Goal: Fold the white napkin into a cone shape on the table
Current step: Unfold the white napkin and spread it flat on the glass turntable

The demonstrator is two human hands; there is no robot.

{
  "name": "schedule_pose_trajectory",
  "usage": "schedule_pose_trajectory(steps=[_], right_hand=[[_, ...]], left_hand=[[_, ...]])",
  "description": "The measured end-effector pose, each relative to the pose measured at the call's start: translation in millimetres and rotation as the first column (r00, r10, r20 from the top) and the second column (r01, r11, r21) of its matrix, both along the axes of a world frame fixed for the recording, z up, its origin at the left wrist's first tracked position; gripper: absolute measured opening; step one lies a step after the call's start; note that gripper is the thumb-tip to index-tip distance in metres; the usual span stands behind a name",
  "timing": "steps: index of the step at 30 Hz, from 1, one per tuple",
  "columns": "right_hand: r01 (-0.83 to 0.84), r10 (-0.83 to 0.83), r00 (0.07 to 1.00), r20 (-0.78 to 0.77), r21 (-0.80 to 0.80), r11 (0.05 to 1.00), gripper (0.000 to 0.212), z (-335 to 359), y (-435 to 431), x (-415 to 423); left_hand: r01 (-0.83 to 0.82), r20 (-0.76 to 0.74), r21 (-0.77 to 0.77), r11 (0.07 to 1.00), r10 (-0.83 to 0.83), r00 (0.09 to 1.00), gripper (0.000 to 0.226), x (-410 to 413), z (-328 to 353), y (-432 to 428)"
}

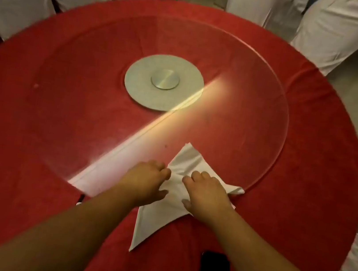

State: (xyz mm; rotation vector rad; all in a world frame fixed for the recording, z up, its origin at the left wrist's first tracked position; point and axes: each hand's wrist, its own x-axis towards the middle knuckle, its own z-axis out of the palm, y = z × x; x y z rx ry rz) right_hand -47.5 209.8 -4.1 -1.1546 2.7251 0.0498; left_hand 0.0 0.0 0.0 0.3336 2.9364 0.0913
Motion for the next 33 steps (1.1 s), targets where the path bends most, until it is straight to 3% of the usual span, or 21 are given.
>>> schedule_pose_trajectory(steps=[6,16,18,22,25,29,33], right_hand=[[-0.050,0.038,0.996,0.077,0.167,0.985,0.043,-33,23,7],[-0.041,0.040,0.998,0.051,0.021,0.999,0.026,-35,25,-2],[-0.033,0.036,0.999,0.041,-0.064,0.997,0.030,-25,21,-5],[0.044,-0.042,0.999,0.016,-0.202,0.978,0.024,4,14,-17],[0.164,-0.156,0.986,0.054,-0.242,0.956,0.009,29,15,-30],[0.390,-0.372,0.921,0.118,-0.270,0.880,0.008,60,24,-50],[0.396,-0.371,0.918,0.138,-0.307,0.865,0.014,101,25,-66]], left_hand=[[0.048,0.106,0.065,0.997,-0.055,0.993,0.051,7,-28,17],[-0.054,0.262,0.027,0.998,0.045,0.964,0.089,1,-43,35],[-0.062,0.203,0.049,0.997,0.050,0.978,0.076,-2,-36,41],[-0.043,0.001,0.103,0.994,0.043,0.999,0.025,-19,-7,42],[-0.073,-0.115,0.124,0.990,0.087,0.990,0.018,-36,31,30],[-0.144,-0.202,0.180,0.973,0.180,0.963,0.011,-52,91,6],[-0.210,-0.193,0.203,0.956,0.249,0.949,0.009,-56,141,-21]])
